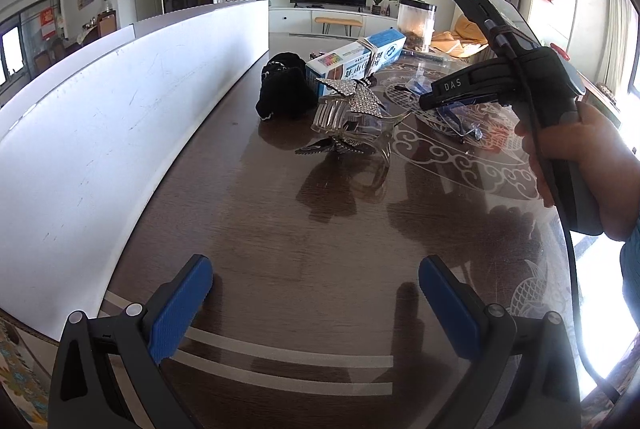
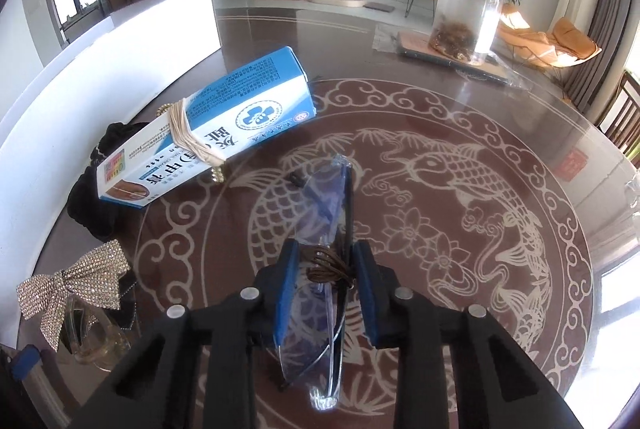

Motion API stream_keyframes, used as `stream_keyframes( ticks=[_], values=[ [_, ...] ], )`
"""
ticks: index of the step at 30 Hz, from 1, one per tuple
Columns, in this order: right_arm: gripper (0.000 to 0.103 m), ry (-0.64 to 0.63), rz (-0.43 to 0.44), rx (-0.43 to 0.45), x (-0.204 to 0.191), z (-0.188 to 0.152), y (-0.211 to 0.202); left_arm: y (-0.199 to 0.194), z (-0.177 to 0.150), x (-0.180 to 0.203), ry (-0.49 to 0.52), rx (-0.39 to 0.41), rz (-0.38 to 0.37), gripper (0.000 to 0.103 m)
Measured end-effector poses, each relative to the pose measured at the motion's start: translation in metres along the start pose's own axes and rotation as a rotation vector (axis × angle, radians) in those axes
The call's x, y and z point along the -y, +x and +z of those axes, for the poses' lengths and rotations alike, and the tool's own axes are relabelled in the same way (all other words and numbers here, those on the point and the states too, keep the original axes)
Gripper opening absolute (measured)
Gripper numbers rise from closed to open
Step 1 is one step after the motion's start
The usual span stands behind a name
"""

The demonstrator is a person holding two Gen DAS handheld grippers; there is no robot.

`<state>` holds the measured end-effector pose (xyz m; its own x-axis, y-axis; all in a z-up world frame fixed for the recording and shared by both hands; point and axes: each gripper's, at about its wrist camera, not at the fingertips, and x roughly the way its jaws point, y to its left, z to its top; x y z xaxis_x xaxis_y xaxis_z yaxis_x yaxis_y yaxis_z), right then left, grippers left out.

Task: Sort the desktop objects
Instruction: 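Lift the glasses off the table with the right tool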

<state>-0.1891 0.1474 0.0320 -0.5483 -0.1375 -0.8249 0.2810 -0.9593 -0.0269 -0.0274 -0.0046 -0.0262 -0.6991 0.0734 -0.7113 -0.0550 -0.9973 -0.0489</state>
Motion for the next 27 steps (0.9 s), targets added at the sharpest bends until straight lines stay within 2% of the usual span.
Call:
stream_keyframes(
  ticks=[8, 17, 18, 20, 22, 25, 27],
  values=[
    [0.029, -0.012, -0.031, 0.019, 0.014, -0.031, -0.022, 0.0, 0.0, 0.0, 0.002, 0.0, -0.001, 0.103],
    [0.029, -0.04, -0.029, 0.023, 0.021, -0.094, -0.065, 0.0, 0.0, 0.0, 0.002, 0.0, -0.002, 0.103],
    [0.031, -0.031, -0.032, 0.027, 0.023, -0.098, -0.067, 0.0, 0.0, 0.0, 0.002, 0.0, -0.001, 0.103],
    [0.04, -0.002, -0.035, 0.036, 0.029, -0.103, -0.07, 0.001, 0.0, 0.001, 0.006, -0.002, 0.0, 0.103],
    [0.055, 0.035, -0.035, 0.043, 0.036, -0.106, -0.07, 0.001, 0.0, 0.001, 0.011, -0.005, 0.003, 0.103],
    [0.063, 0.078, -0.023, 0.057, 0.042, -0.109, -0.07, 0.002, 0.0, 0.003, 0.032, -0.011, 0.008, 0.103],
    [0.065, 0.06, -0.036, 0.063, 0.038, -0.109, -0.07, 0.003, 0.0, 0.006, 0.064, -0.026, 0.016, 0.103]
  ],
)
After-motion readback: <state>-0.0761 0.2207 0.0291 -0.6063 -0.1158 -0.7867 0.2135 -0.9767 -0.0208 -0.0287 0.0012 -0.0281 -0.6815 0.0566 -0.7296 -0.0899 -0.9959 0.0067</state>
